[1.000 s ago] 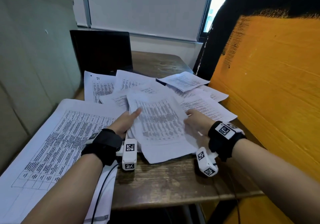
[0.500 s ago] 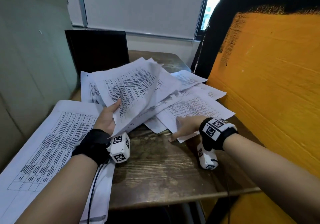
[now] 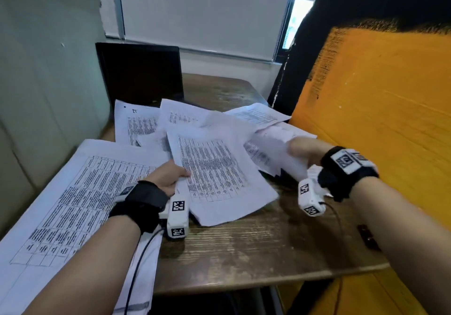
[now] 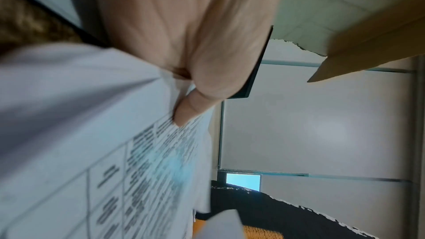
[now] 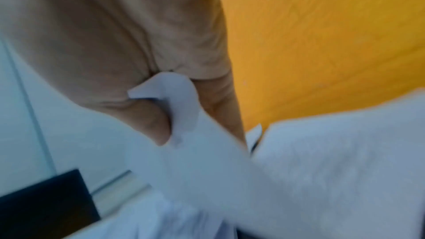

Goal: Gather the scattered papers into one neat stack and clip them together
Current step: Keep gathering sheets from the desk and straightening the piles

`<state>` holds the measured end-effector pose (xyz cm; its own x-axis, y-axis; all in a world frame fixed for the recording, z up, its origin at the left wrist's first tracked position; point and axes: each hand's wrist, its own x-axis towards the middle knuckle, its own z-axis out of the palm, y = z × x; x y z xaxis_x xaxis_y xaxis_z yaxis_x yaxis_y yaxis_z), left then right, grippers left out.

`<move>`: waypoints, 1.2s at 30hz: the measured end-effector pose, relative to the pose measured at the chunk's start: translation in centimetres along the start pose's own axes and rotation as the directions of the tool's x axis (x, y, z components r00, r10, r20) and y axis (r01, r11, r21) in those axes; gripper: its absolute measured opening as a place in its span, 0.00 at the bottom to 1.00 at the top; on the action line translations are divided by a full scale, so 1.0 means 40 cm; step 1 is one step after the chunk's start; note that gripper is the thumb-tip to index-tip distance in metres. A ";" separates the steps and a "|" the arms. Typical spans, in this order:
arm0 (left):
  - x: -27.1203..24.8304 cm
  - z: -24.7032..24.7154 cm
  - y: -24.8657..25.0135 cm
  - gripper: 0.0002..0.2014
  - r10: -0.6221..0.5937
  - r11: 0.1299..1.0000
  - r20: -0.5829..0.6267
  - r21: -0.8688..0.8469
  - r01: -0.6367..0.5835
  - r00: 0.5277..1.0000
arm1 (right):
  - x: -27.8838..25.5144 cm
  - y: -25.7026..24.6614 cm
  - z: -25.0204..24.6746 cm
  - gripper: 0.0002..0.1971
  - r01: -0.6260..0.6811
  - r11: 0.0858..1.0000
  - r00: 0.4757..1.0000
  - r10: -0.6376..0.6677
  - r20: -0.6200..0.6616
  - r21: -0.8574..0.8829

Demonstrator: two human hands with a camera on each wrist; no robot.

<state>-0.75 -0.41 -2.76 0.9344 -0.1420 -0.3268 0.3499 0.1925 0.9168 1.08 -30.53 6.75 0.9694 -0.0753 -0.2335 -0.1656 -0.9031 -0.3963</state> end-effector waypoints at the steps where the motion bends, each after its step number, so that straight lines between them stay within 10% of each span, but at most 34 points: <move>1: 0.000 0.004 0.000 0.16 0.005 1.000 0.014 0.001 -0.005 1.000 | -0.013 0.005 -0.028 0.13 0.002 0.989 0.997 0.009 -0.072 0.151; 4: -0.008 0.000 0.001 0.21 0.016 0.998 -0.006 -0.056 -0.016 1.000 | -0.055 -0.021 -0.087 0.12 0.228 0.897 0.922 -0.074 -0.380 0.379; 7: -0.016 0.002 0.001 0.17 0.031 0.999 0.011 -0.044 -0.031 0.999 | -0.115 -0.100 -0.065 0.14 0.539 0.807 0.791 -0.385 -0.476 0.243; 11: 0.000 -0.010 -0.015 0.12 0.023 0.999 -0.063 -0.040 -0.025 0.998 | -0.112 -0.139 0.053 0.24 0.555 0.820 0.817 -0.569 -0.096 -0.137; 15: 0.010 -0.014 -0.012 0.20 0.036 0.997 -0.141 -0.069 -0.046 0.989 | -0.092 -0.122 0.174 0.28 0.529 0.808 0.837 -0.446 0.317 -0.260; 17: 0.024 -0.019 -0.012 0.34 0.005 0.999 -0.142 -0.047 -0.012 0.990 | -0.078 -0.107 0.194 0.31 0.504 0.823 0.821 -0.364 0.440 -0.260; 20: 0.041 -0.022 -0.020 0.23 0.042 0.997 -0.118 0.076 -0.033 0.992 | -0.057 -0.084 0.177 0.19 0.497 0.851 0.785 -0.359 0.504 -0.167; 24: 0.032 -0.020 -0.019 0.23 0.076 0.989 -0.074 0.133 -0.066 0.994 | -0.062 -0.050 0.151 0.30 0.347 0.935 0.712 -0.310 0.629 0.069; 26: 0.002 -0.004 -0.007 0.23 0.119 0.991 -0.047 0.075 -0.115 0.992 | -0.055 -0.026 0.161 0.34 0.276 0.940 0.778 -0.342 0.527 0.203; 29: -0.023 0.017 -0.002 0.26 0.201 0.978 -0.030 0.069 -0.198 0.979 | -0.019 0.015 0.181 0.38 0.194 0.909 0.972 -0.228 0.051 0.369; 32: -0.057 0.046 0.013 0.26 0.286 0.956 -0.022 0.065 -0.285 0.958 | -0.010 0.043 0.190 0.50 0.123 0.706 0.978 -0.206 0.036 0.698; 36: -0.117 0.126 0.070 0.25 0.551 0.826 -0.052 0.178 -0.535 0.833 | -0.076 -0.011 0.133 0.25 0.332 0.391 0.926 -0.307 -0.219 0.859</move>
<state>-4.50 -4.10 2.48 0.9746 0.0384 0.2204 -0.2225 0.0623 0.9729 -2.74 -27.68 2.91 0.9883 0.1153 0.0996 0.1020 -0.0147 -0.9947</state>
